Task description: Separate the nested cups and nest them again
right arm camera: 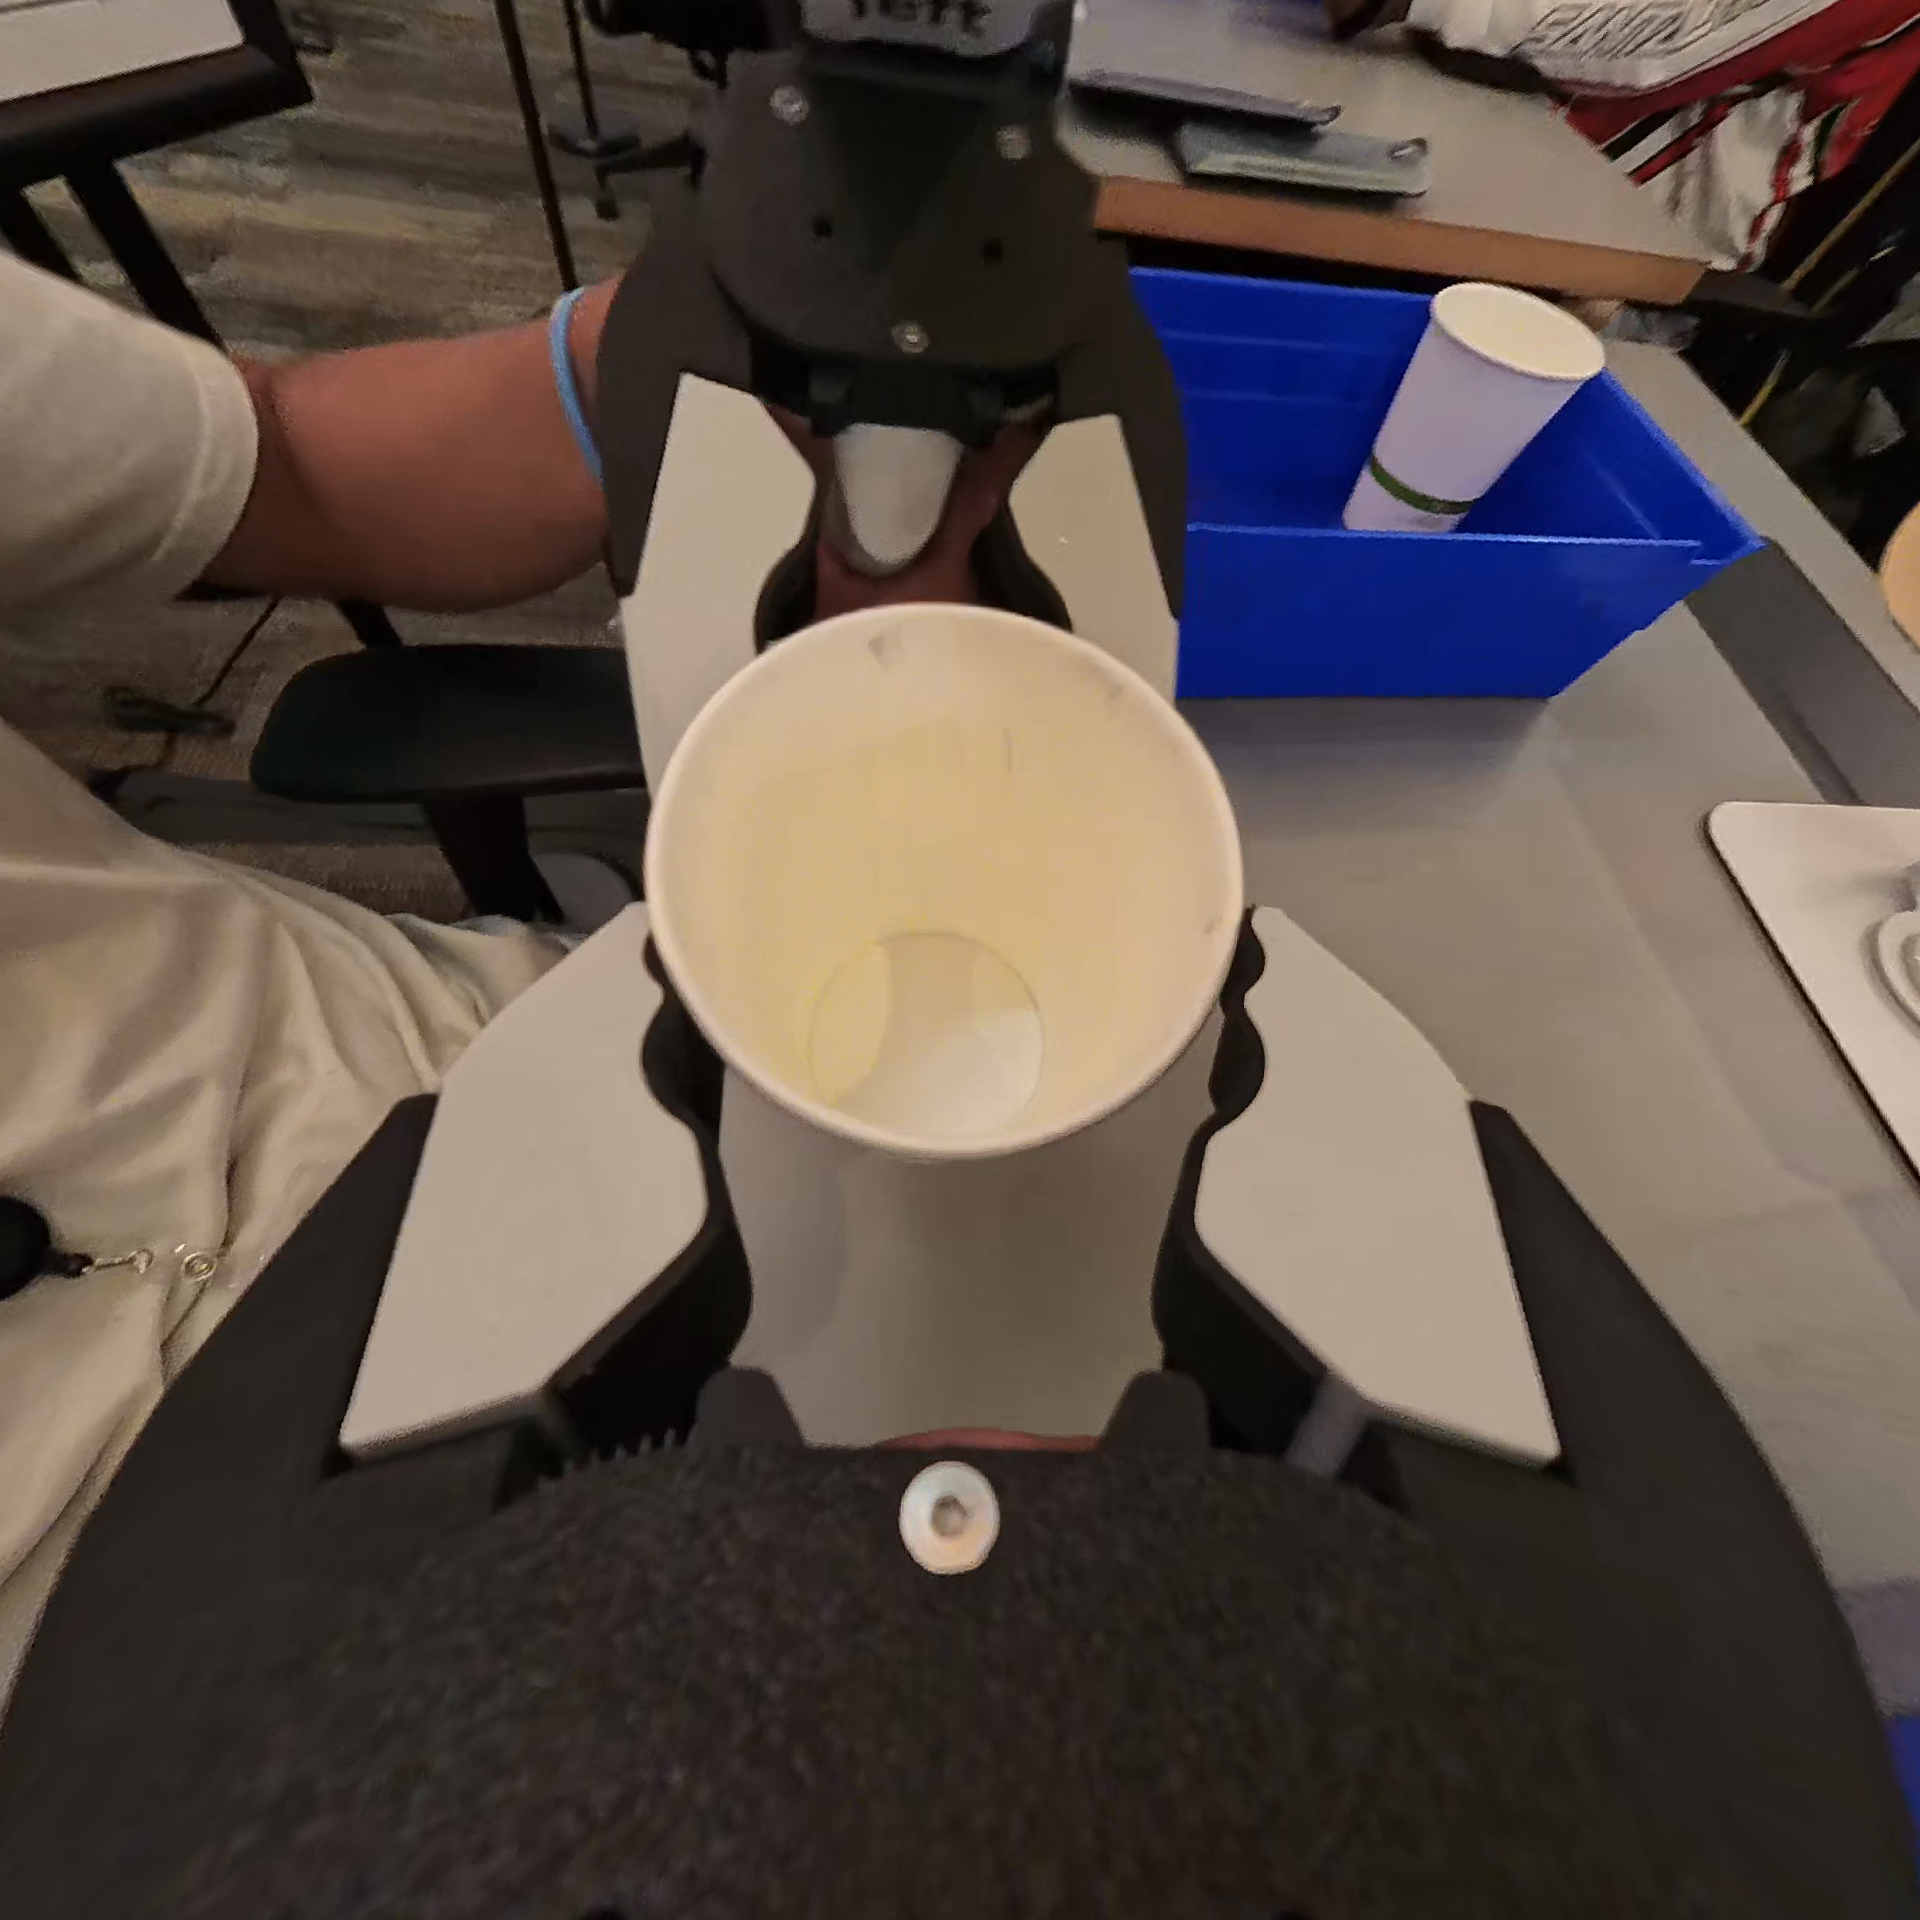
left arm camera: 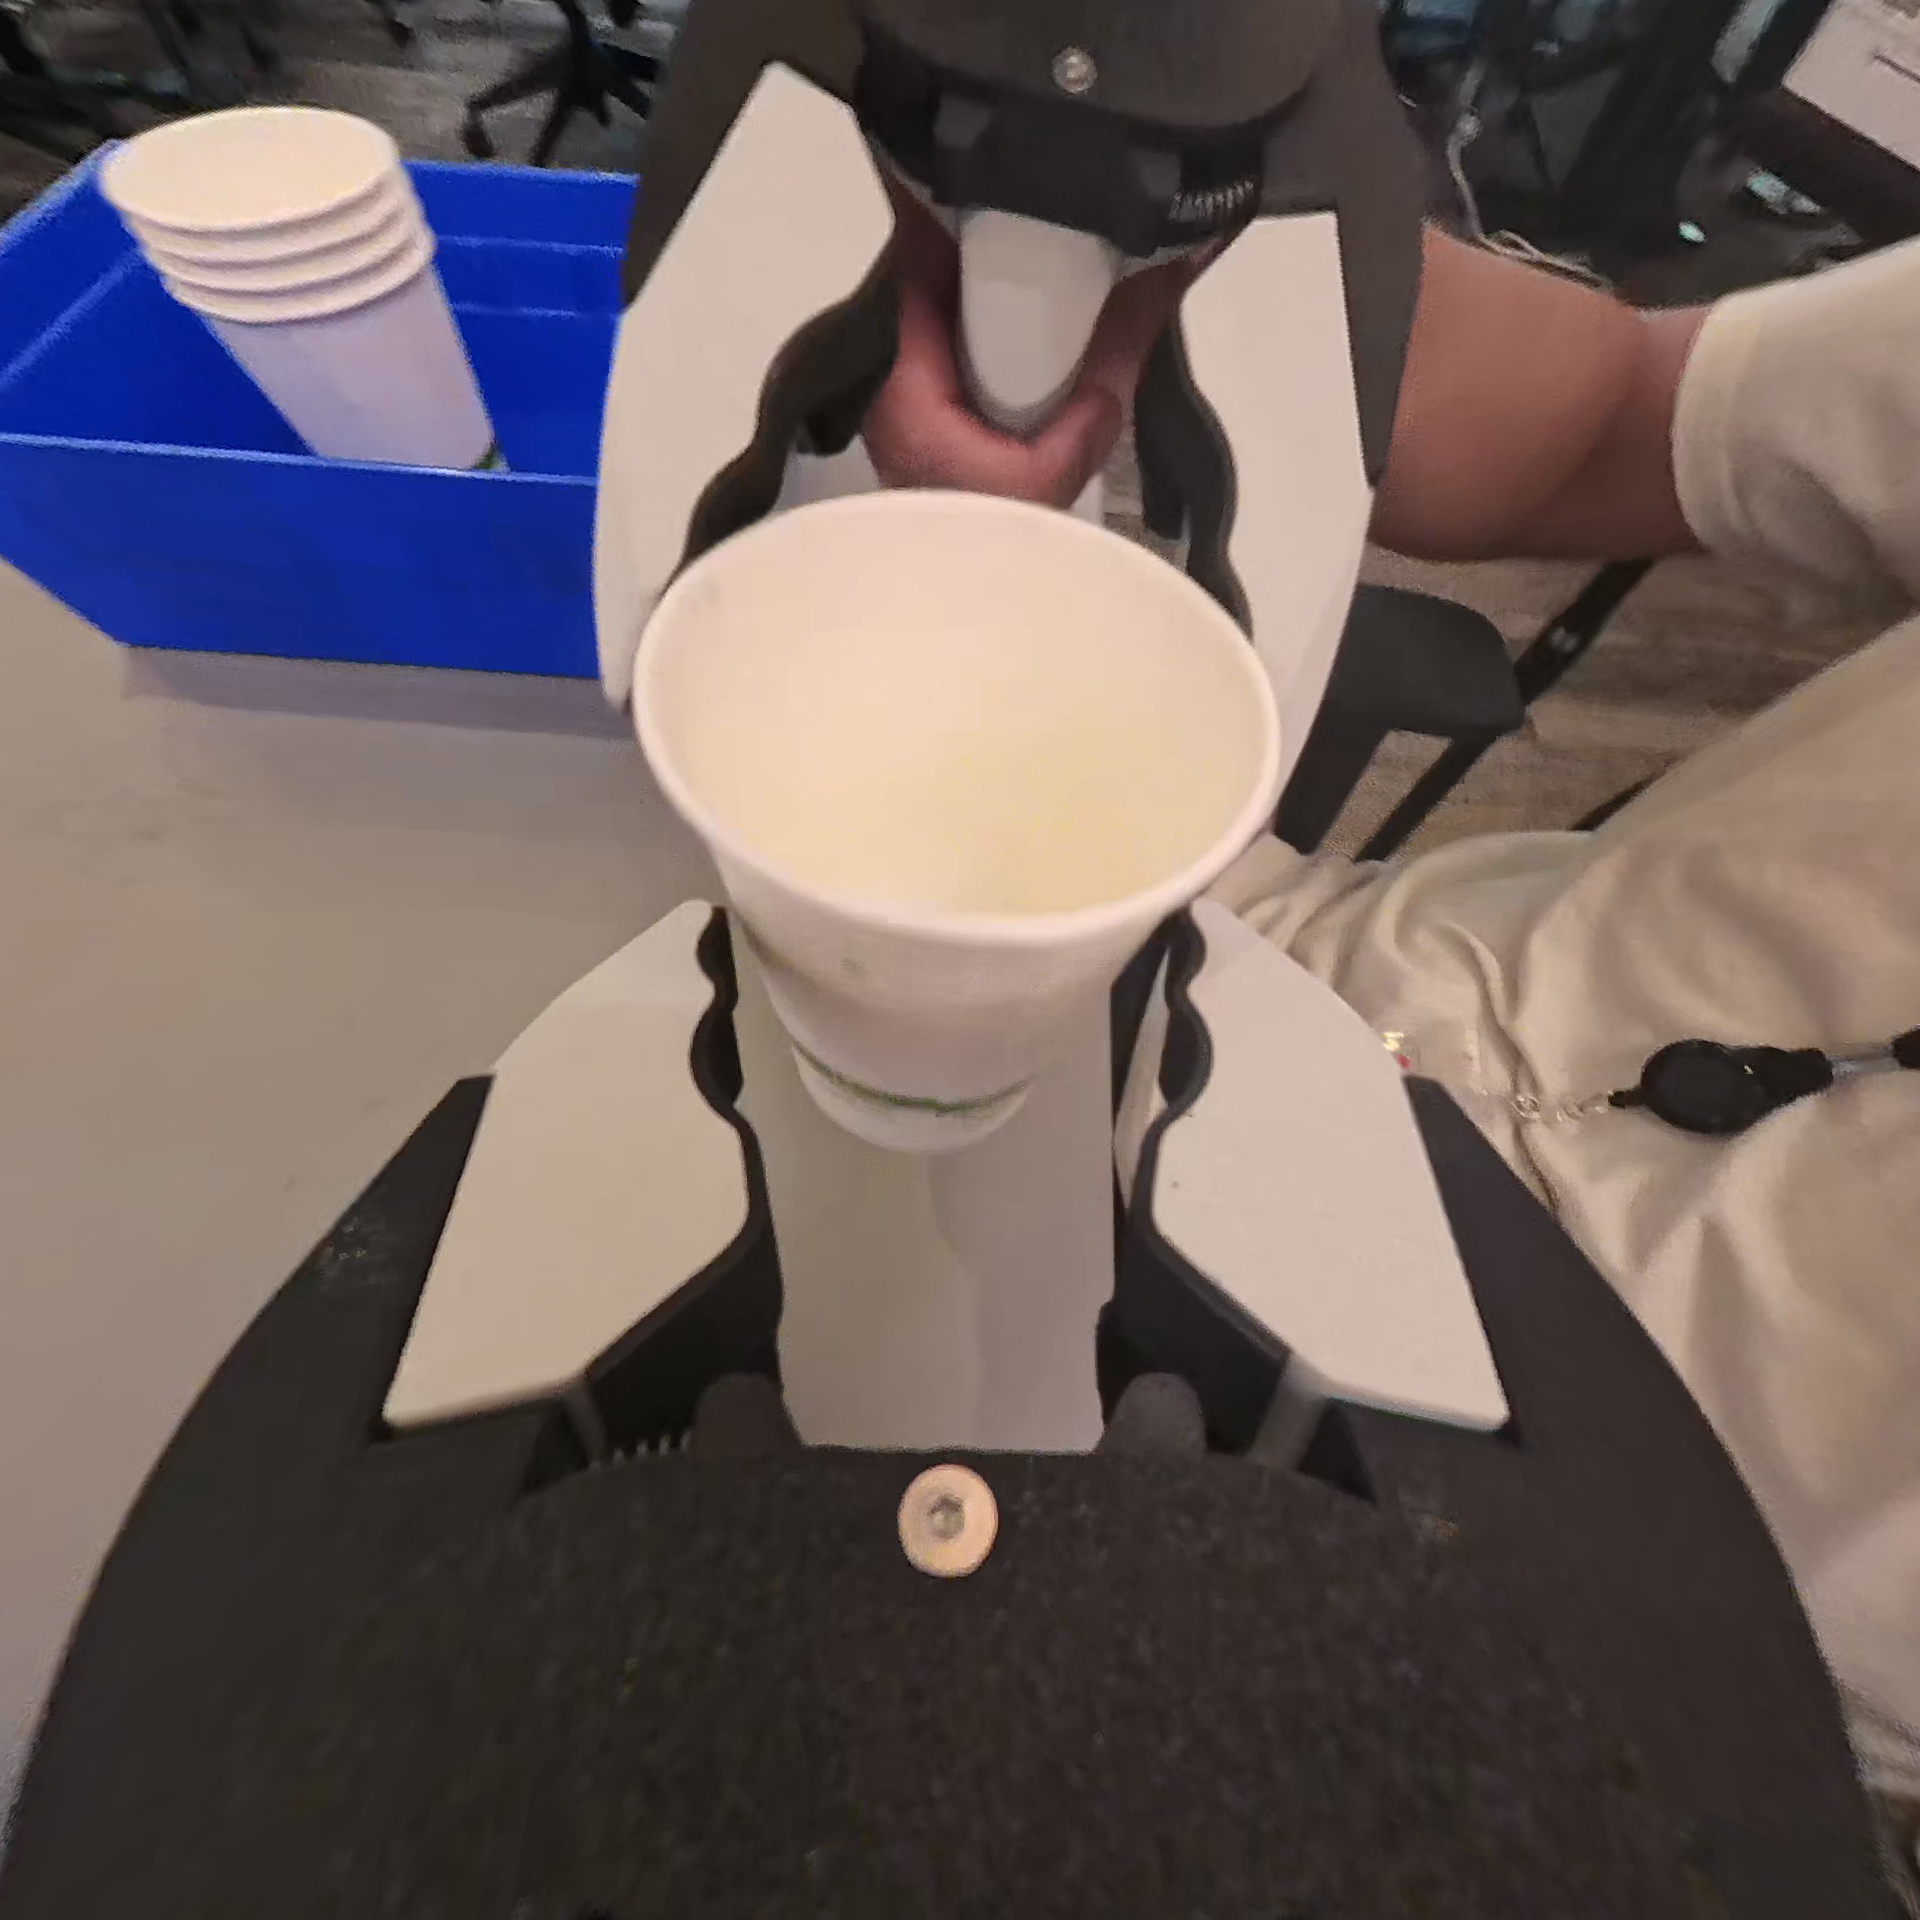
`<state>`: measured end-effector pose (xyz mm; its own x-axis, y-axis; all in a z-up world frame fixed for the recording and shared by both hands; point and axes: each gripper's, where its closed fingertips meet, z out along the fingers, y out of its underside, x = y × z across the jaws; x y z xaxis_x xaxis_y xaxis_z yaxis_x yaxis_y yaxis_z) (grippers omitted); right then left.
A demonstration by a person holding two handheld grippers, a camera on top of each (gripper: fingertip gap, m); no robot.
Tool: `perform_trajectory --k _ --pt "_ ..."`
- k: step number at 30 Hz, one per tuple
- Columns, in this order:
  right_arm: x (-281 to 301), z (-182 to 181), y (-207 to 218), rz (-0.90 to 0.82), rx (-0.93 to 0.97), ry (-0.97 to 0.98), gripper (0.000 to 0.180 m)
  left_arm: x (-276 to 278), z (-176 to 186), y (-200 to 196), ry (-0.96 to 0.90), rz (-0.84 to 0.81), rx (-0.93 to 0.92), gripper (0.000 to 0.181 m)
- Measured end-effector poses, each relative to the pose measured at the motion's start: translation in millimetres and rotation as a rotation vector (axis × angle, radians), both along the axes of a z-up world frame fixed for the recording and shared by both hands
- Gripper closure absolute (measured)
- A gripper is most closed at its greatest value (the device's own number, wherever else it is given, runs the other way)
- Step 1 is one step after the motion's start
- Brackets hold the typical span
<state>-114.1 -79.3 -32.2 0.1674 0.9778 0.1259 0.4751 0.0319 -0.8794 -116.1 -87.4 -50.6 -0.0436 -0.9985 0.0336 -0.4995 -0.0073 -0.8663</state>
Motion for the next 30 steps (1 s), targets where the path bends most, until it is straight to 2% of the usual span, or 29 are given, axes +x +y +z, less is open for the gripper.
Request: perform_trajectory --k 2,4,7,9,10,14,16,18,21,25,30 --pt "7 6 4 -0.043 0.006 0.037 0.081 -7 3 6 -0.05 0.09 0.019 0.09" --pt "18 11 8 -0.103 0.001 0.08 0.081 -16 8 18 -0.146 0.264 0.051 0.093" --pt "37 9 14 -0.209 0.001 0.123 0.081 -41 6 41 -0.321 0.637 0.087 0.088" --pt "46 2 19 -0.289 -0.007 0.141 0.081 -73 -9 58 -0.38 0.932 0.114 0.096" --pt "50 0 23 -0.334 -0.015 0.157 0.081 -85 -17 61 -0.386 1.015 0.13 0.099" --pt "85 24 51 -0.556 0.084 0.163 0.082 -95 -30 66 -0.381 1.053 0.129 0.099" --pt "127 56 75 -0.734 0.167 0.159 0.082 -89 -31 64 -0.401 1.016 0.069 0.098" --pt "175 86 104 -0.901 0.211 0.161 0.082 -89 -32 65 -0.395 1.018 0.087 0.098" --pt "241 109 153 -1.098 0.197 0.194 0.082 -93 -33 69 -0.368 1.041 0.147 0.099" --pt "288 96 205 -1.221 0.089 0.22 0.082 -94 -34 69 -0.371 1.04 0.122 0.099" --pt "303 57 240 -1.266 0.044 0.156 0.082 -101 -33 72 -0.358 1.066 0.152 0.101"
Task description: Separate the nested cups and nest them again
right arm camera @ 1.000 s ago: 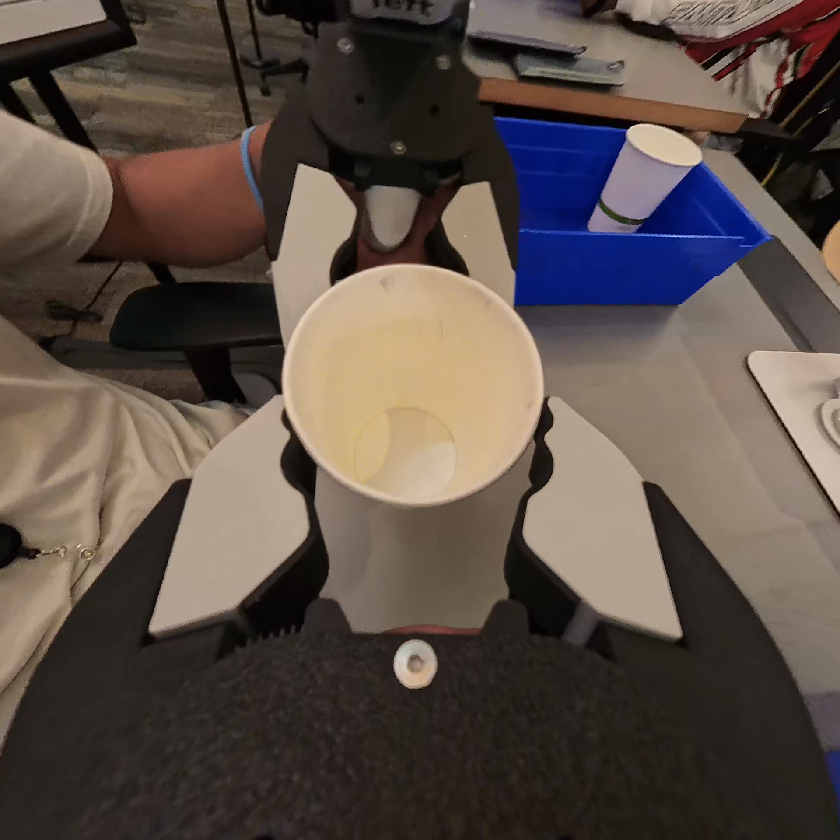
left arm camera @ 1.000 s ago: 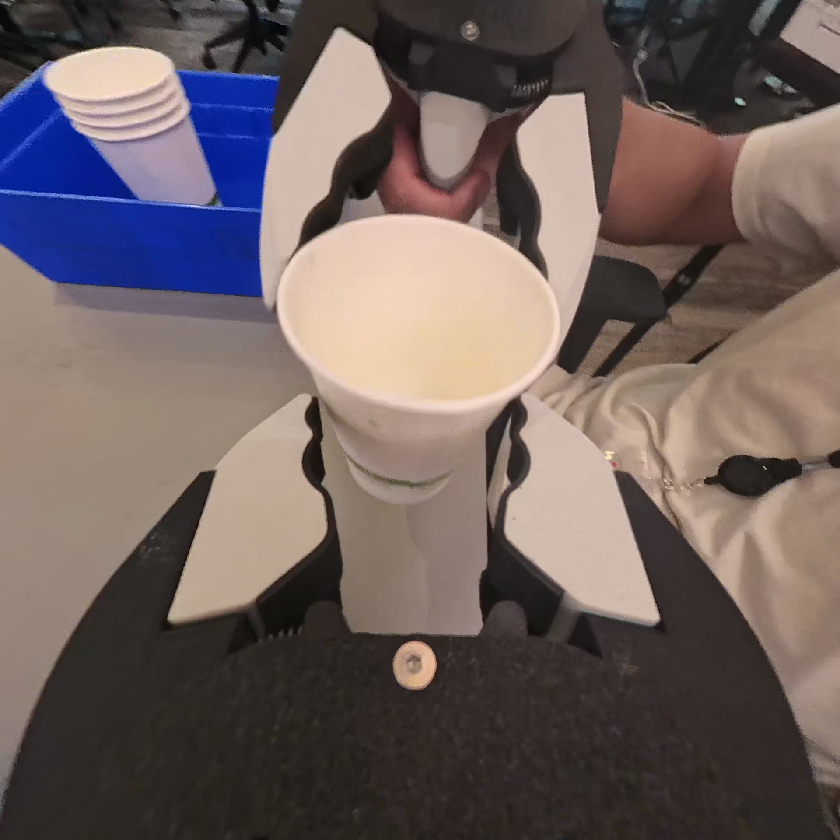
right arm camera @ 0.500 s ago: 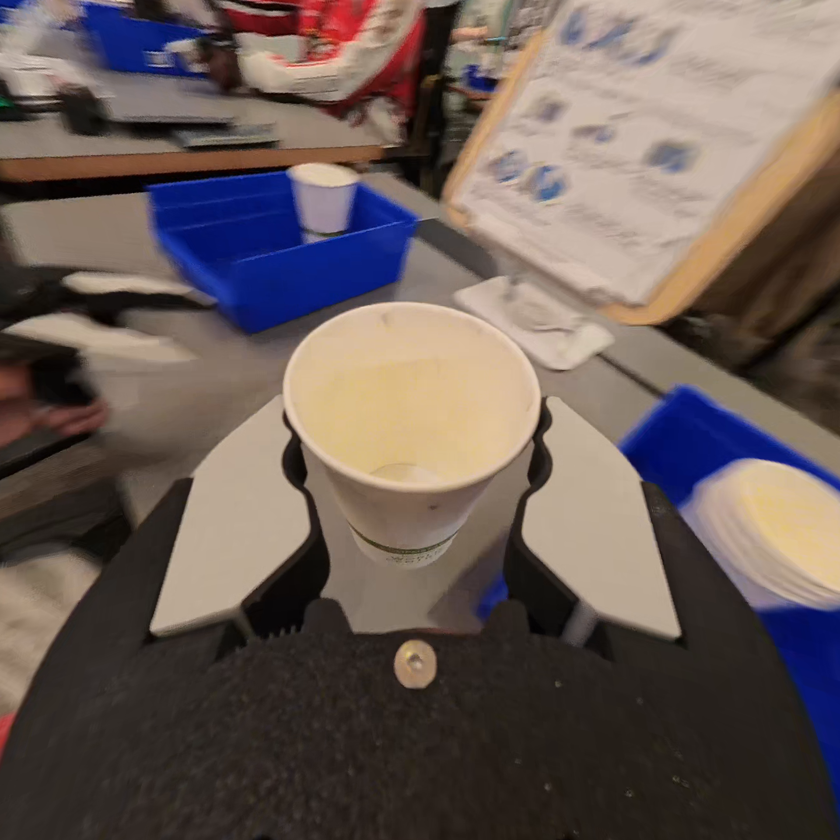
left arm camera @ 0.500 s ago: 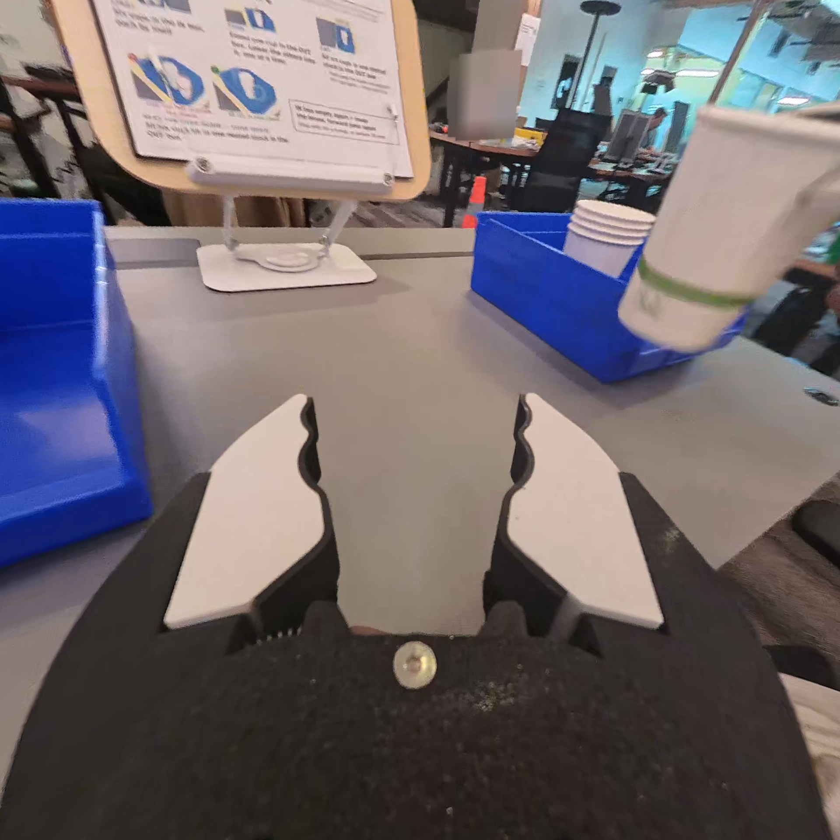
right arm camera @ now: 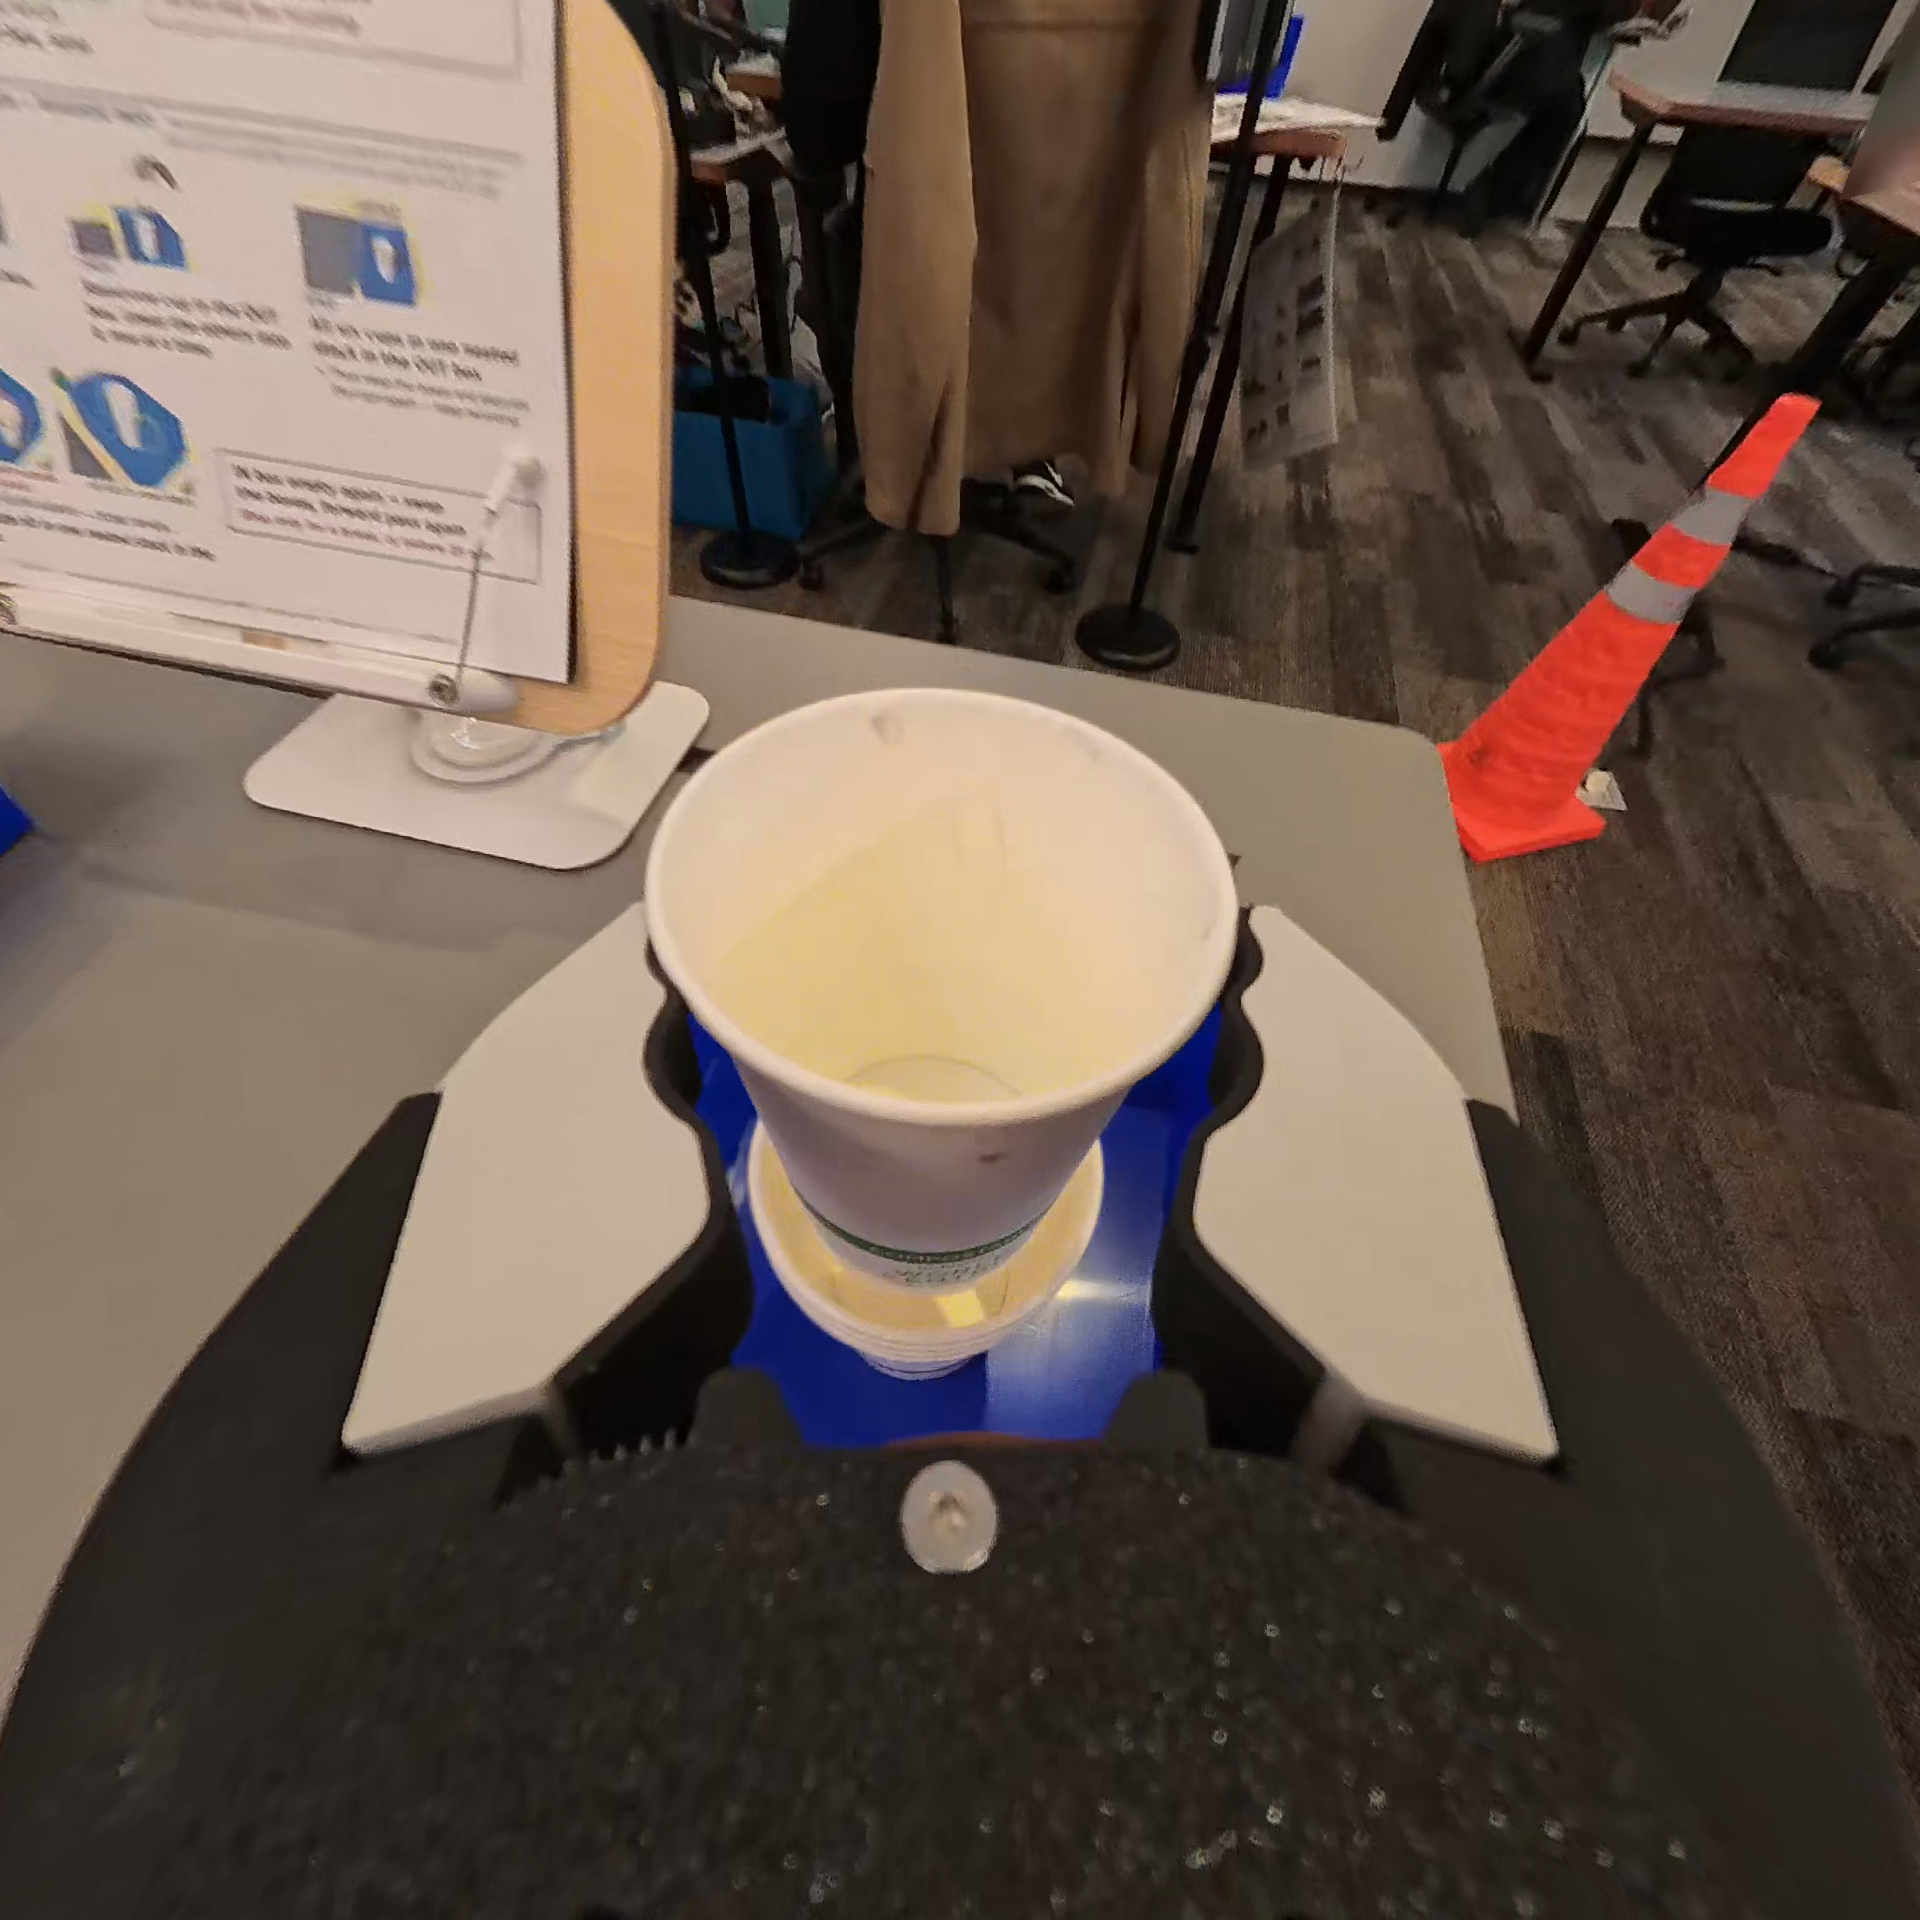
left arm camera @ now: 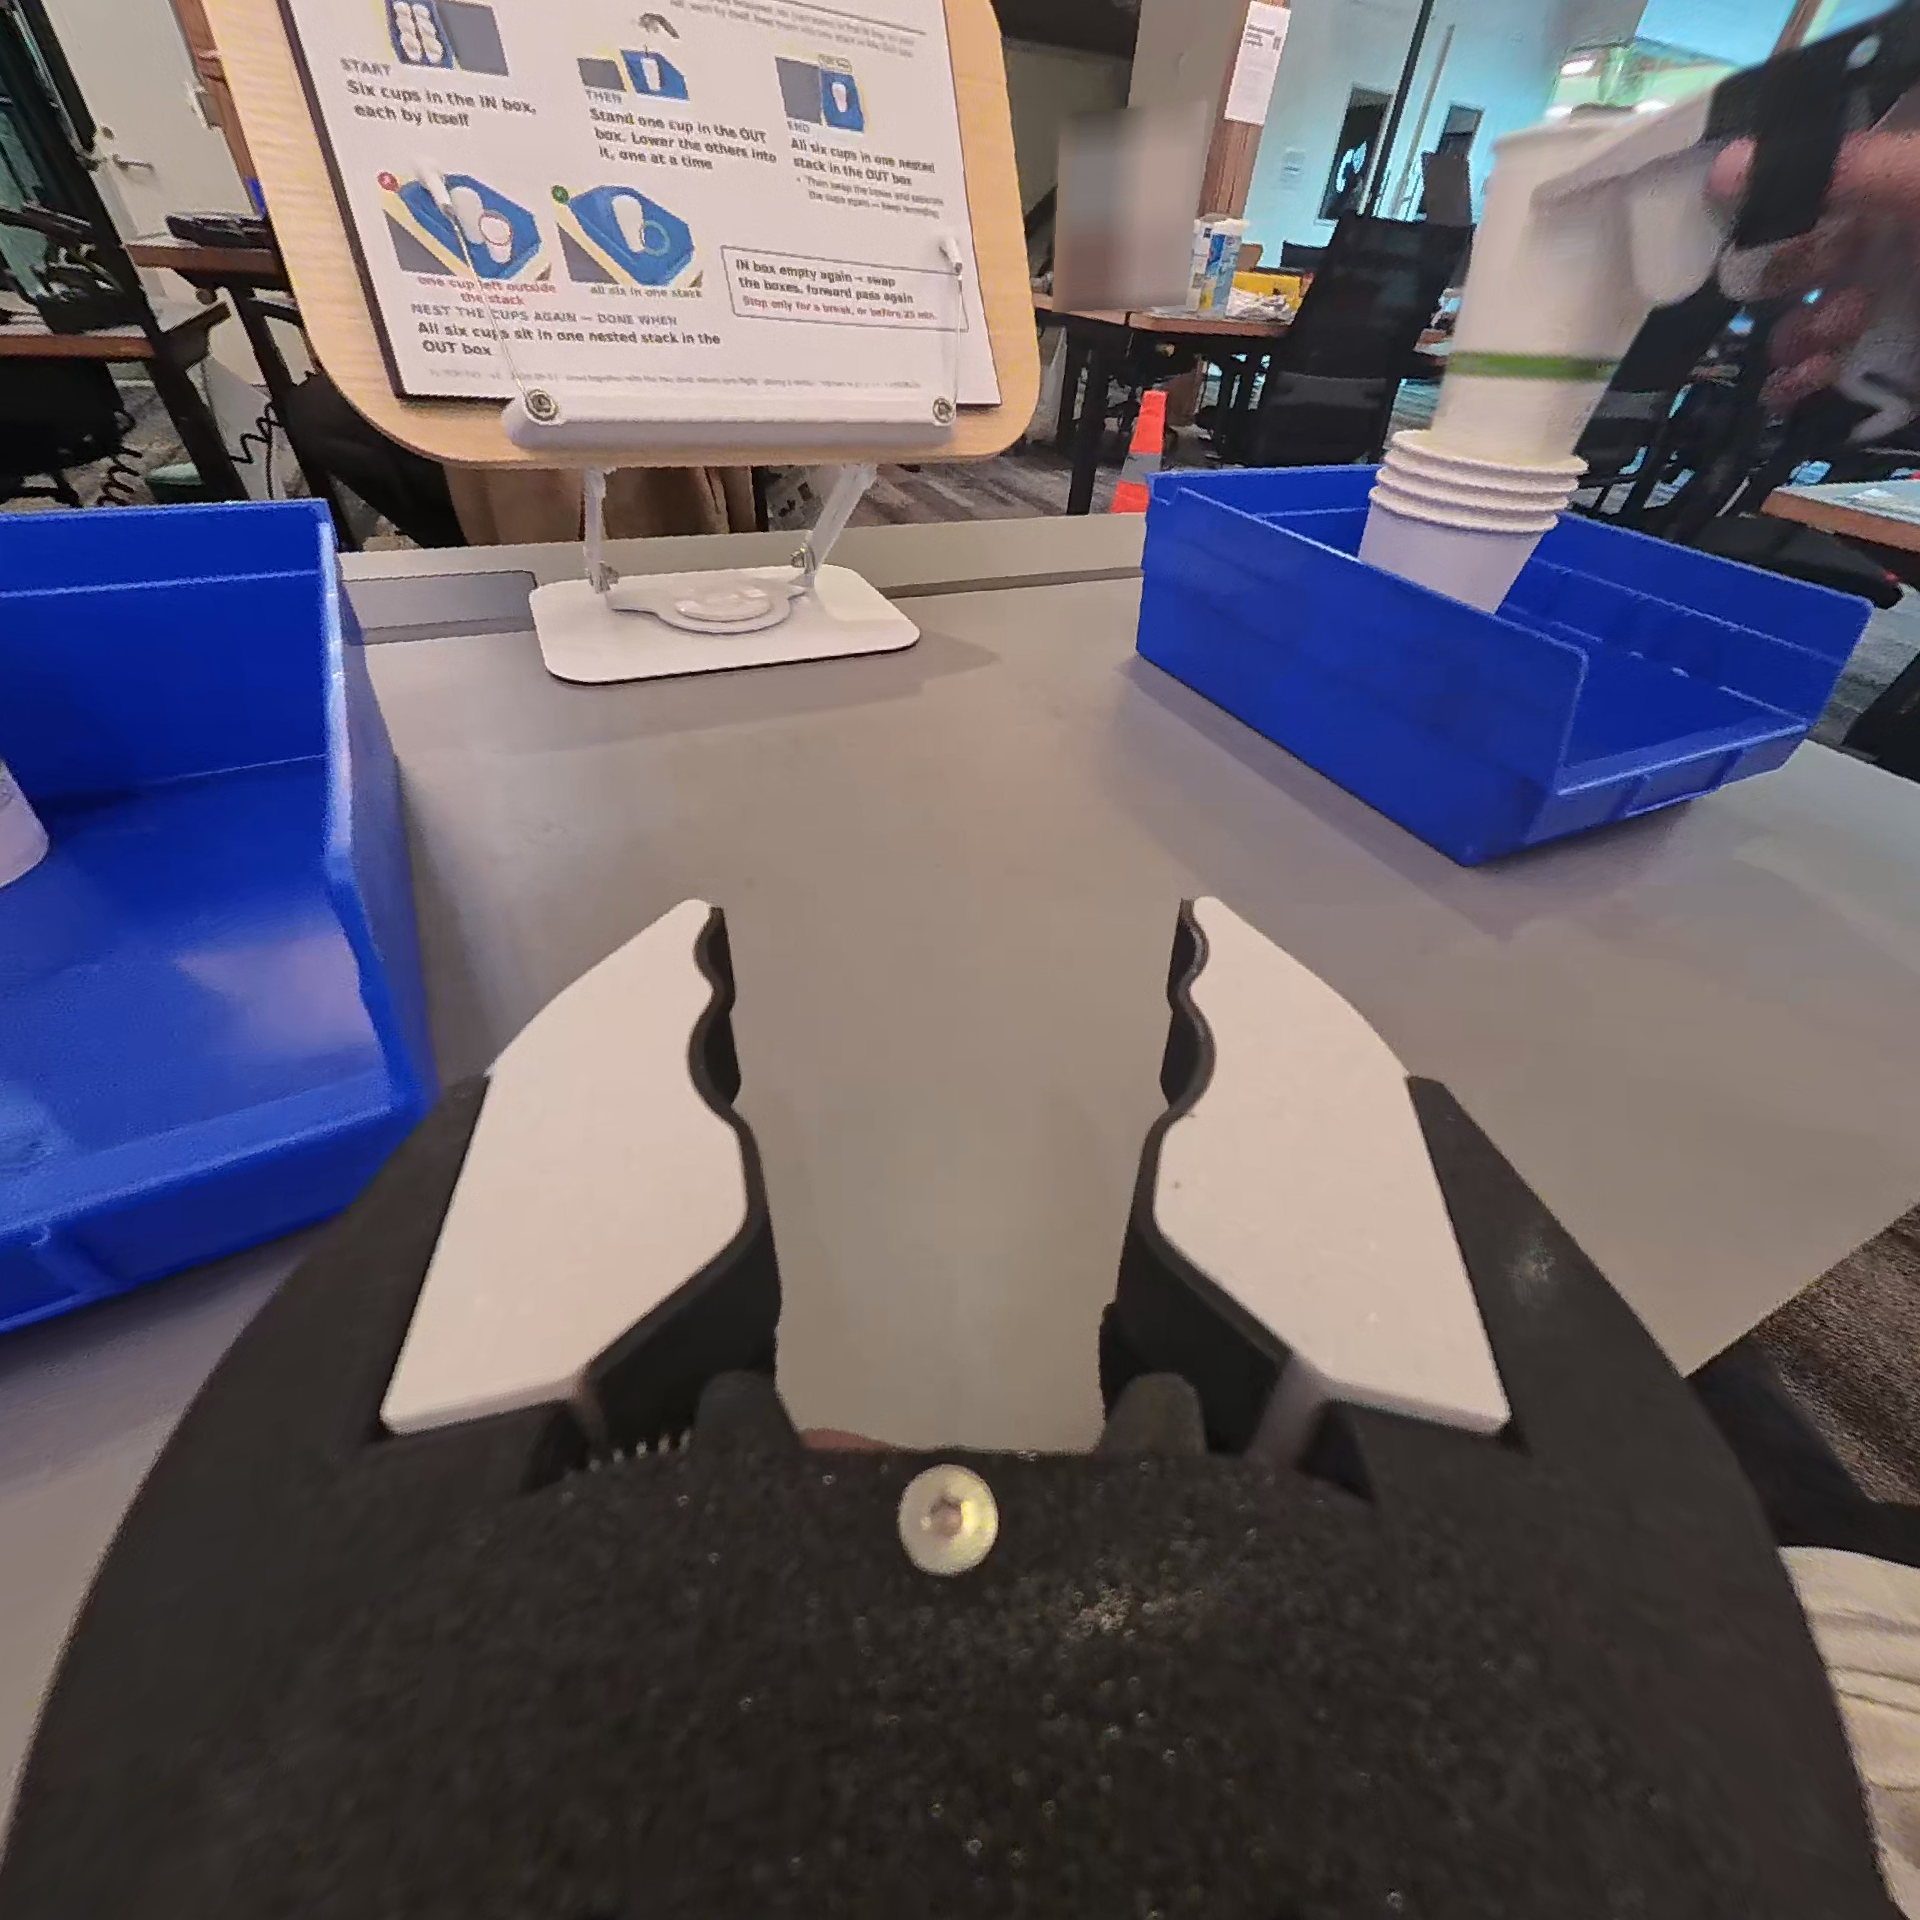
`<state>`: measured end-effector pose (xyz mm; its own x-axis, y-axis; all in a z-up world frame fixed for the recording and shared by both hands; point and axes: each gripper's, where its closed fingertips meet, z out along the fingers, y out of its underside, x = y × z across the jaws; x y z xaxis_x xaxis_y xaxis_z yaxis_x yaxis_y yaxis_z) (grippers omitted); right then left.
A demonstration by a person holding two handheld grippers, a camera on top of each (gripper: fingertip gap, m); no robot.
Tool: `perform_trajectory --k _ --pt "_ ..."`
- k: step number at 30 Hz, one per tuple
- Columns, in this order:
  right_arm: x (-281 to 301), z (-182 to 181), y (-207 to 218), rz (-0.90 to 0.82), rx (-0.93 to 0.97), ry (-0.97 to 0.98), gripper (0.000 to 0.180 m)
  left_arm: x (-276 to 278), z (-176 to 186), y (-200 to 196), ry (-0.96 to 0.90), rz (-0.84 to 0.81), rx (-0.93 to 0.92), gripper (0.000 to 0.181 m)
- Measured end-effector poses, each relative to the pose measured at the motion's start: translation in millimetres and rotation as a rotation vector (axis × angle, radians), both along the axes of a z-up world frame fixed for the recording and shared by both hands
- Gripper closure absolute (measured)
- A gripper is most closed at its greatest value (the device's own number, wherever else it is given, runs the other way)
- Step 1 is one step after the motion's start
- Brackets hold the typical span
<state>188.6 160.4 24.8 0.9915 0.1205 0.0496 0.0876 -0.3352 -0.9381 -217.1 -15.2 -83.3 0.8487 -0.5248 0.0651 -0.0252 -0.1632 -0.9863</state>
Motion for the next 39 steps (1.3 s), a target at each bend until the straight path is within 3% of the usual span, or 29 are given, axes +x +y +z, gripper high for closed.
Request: perform_trajectory --k 12,18,23,28,32,36,39 --pt "3 -73 2 -0.01 -0.173 -0.044 0.08 -2 0 0 -0.012 -0.007 -0.009 0.102" --pt "-1 -92 -2 0.033 -0.259 -0.063 0.078 -1 1 0 0.003 -0.003 0.001 0.102" --pt "1 -90 -21 0.064 -0.3 -0.088 0.073 -1 -1 0 0.006 -0.006 -0.003 0.102" --pt "-4 -64 -61 0.044 -0.172 -0.147 0.069 1 -3 0 0.015 -0.01 -0.008 0.102" --pt "-71 -45 -116 0.188 0.063 -0.116 0.069 1 -4 1 0.022 -0.003 -0.009 0.102" --pt "-177 -79 -183 0.5 0.111 0.163 0.07 -3 -4 3 0.025 0.012 -0.012 0.101" --pt "-214 -106 -209 0.58 0.106 0.131 0.07 -18 -2 6 0.048 0.071 -0.038 0.101"
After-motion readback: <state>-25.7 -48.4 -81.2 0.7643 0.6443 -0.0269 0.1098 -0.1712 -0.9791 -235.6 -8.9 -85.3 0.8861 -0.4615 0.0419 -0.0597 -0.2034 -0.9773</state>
